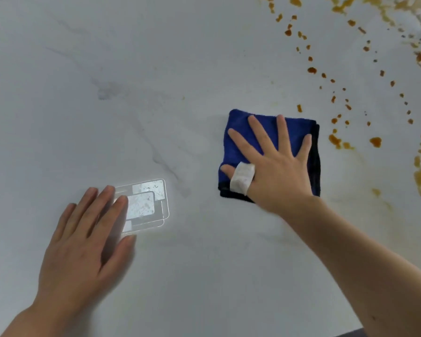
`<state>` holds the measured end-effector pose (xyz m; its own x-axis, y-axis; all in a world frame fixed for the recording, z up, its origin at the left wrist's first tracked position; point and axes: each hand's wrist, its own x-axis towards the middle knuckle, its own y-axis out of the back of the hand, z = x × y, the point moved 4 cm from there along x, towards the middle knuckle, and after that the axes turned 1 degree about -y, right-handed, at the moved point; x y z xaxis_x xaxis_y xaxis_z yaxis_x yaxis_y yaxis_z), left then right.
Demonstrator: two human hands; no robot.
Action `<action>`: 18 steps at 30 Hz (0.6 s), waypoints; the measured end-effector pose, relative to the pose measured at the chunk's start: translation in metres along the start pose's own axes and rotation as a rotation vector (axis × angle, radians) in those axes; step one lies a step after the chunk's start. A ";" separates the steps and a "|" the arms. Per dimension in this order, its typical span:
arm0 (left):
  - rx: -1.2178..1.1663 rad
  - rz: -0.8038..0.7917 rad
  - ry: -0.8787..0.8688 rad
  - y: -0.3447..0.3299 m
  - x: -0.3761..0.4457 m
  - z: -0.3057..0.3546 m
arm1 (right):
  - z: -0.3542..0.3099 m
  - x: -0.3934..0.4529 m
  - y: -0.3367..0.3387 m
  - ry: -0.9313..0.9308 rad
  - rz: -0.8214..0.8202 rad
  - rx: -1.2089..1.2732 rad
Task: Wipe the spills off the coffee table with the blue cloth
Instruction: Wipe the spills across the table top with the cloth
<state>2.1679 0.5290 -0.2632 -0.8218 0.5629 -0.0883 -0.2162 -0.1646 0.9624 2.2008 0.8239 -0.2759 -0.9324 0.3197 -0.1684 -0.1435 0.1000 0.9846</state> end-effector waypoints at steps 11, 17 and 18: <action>0.012 -0.002 -0.043 0.003 0.004 0.003 | 0.021 -0.048 -0.001 -0.143 -0.077 0.023; -0.045 0.029 -0.017 0.004 0.006 0.007 | -0.004 -0.020 0.002 0.075 -0.120 -0.008; -0.045 0.042 -0.024 0.004 0.007 0.007 | -0.002 -0.003 0.003 0.079 -0.090 0.013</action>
<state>2.1652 0.5380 -0.2577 -0.8181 0.5736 -0.0412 -0.2055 -0.2247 0.9525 2.2022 0.8213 -0.2725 -0.9391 0.2341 -0.2517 -0.2244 0.1371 0.9648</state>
